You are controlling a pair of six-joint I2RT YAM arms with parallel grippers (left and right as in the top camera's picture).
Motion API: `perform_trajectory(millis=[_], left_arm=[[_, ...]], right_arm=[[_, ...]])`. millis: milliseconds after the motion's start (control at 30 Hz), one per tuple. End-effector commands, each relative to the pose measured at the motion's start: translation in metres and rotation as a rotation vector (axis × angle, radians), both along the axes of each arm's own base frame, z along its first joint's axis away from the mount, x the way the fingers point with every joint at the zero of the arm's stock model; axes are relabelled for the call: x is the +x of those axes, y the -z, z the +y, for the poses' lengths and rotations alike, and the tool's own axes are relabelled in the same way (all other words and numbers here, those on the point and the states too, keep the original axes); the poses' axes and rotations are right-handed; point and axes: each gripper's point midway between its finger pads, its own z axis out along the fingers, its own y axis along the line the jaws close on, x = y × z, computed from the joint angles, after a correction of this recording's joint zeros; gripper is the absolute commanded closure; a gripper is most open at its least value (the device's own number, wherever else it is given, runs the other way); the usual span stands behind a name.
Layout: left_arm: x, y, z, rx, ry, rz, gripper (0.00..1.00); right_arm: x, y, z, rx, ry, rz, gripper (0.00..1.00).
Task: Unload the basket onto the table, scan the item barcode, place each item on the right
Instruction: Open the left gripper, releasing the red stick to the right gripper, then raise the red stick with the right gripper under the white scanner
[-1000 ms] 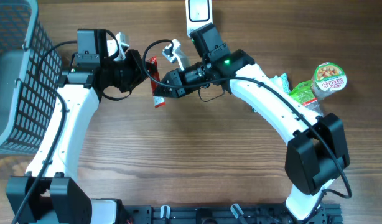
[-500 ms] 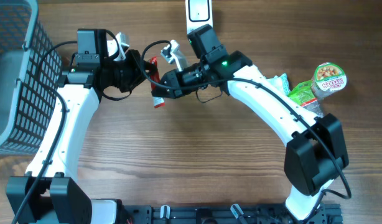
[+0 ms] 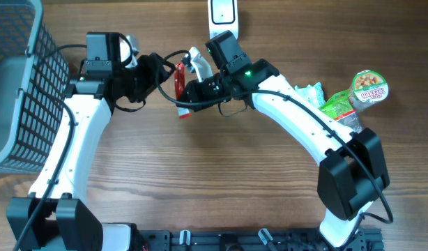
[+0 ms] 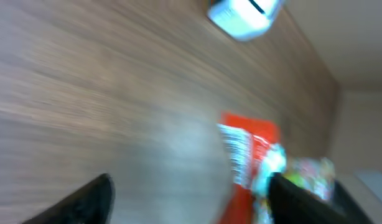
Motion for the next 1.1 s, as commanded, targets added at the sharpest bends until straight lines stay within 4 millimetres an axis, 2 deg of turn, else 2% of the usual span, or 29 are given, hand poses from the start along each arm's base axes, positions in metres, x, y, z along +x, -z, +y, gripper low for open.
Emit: perform_trajectory(millis=[0, 100, 233, 367, 500, 700, 867, 933, 1067], left_arm=[[0.014, -0.003, 0.054, 0.263, -0.193, -0.055, 0.11], [0.015, -0.003, 0.065, 0.316, -0.232, -0.056, 0.01], [0.015, -0.002, 0.080, 0.385, -0.284, -0.054, 0.00], [0.015, 0.001, 0.085, 0.390, -0.299, -0.043, 0.00], [0.013, 0.002, 0.094, 0.381, -0.316, -0.030, 0.00], [0.014, 0.000, 0.109, 0.256, -0.328, -0.023, 0.00], [0.017, -0.006, 0.115, 0.143, -0.316, -0.040, 0.00], [0.018, -0.008, 0.120, 0.129, -0.325, -0.047, 0.00], [0.020, -0.009, 0.127, 0.135, -0.343, -0.059, 0.00]], right_arm=[[0.011, 0.009, -0.017, -0.119, 0.020, -0.119, 0.95], [0.013, 0.026, -0.037, -0.256, 0.009, -0.172, 0.96], [-0.003, 0.044, -0.063, -0.400, -0.173, -0.250, 0.96], [-0.015, 0.049, -0.072, -0.432, -0.322, -0.297, 0.95], [-0.014, 0.049, -0.071, -0.429, -0.351, -0.328, 0.95], [-0.015, 0.051, -0.080, -0.455, -0.367, -0.323, 0.96], [0.007, 0.056, -0.105, -0.638, -0.319, -0.397, 0.96], [0.019, 0.048, -0.117, -0.724, -0.293, -0.440, 0.96], [0.046, -0.005, -0.130, -0.834, -0.228, -0.552, 0.96]])
